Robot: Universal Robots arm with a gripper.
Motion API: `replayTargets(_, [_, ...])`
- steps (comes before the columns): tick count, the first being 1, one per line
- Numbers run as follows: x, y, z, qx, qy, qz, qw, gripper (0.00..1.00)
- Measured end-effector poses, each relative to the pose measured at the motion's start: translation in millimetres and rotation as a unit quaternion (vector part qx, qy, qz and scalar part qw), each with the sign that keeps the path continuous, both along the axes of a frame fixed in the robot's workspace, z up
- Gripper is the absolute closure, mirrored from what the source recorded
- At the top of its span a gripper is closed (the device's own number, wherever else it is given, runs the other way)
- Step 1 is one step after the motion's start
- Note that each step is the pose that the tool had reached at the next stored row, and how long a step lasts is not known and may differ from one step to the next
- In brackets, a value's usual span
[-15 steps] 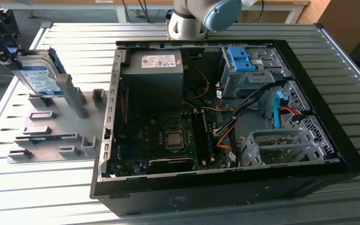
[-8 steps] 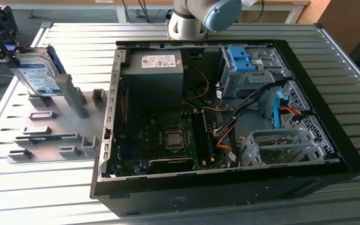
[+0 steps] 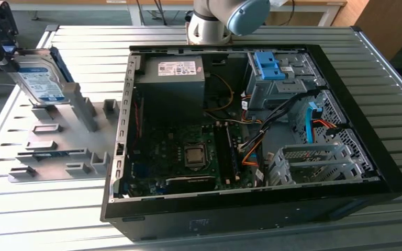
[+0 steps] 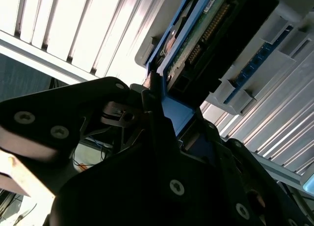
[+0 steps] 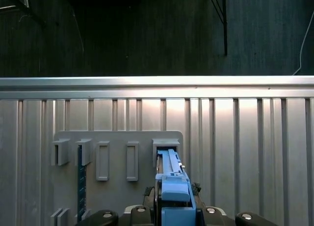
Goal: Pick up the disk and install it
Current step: 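Pick up the disk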
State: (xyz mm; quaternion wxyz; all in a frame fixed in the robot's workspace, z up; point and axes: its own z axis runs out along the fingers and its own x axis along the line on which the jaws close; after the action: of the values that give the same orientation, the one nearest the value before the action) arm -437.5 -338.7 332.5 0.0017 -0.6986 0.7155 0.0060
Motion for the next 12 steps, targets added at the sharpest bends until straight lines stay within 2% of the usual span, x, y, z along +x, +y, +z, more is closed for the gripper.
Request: replayTargets(12, [0.0,0.0,12.7,0.0000,0.0000,0.000,1.0000,0.63])
